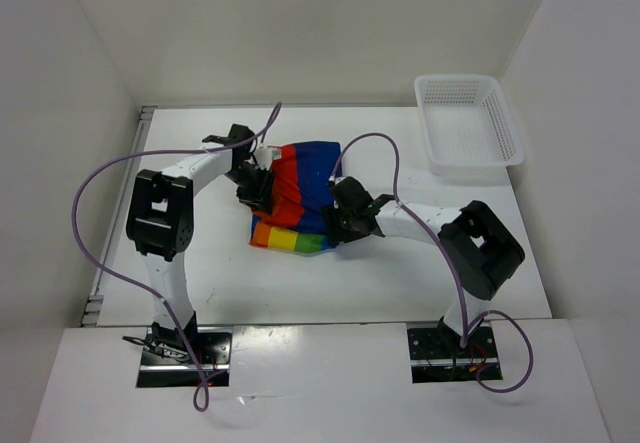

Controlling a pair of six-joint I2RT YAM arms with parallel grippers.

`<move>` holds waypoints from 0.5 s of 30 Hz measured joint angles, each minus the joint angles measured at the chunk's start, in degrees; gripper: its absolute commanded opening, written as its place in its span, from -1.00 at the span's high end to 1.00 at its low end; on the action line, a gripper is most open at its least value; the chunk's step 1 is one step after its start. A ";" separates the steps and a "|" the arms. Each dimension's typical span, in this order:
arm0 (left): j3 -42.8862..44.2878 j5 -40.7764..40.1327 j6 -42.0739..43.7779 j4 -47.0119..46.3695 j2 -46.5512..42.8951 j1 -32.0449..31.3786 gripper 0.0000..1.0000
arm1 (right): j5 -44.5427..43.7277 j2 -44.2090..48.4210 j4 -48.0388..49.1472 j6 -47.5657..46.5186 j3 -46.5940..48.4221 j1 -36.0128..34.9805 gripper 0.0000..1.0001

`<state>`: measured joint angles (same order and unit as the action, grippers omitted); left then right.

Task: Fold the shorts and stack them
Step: Fold the shorts

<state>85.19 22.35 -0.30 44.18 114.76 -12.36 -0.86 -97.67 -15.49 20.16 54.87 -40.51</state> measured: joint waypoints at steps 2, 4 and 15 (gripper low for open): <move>-1.75 -0.07 0.09 -0.26 0.02 -0.31 0.74 | 0.17 -0.07 0.04 0.00 0.00 0.00 -0.20; -3.34 0.02 0.00 0.17 0.00 -0.37 0.99 | 0.31 -0.20 0.07 0.00 0.00 0.00 -0.08; -1.09 4.98 -0.07 2.51 -8.74 4.94 1.00 | 1.05 -0.92 0.55 1.09 0.00 0.00 1.00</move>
<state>84.09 27.33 -0.36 46.70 106.02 -7.42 0.19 -98.59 -14.94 21.26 54.87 -40.51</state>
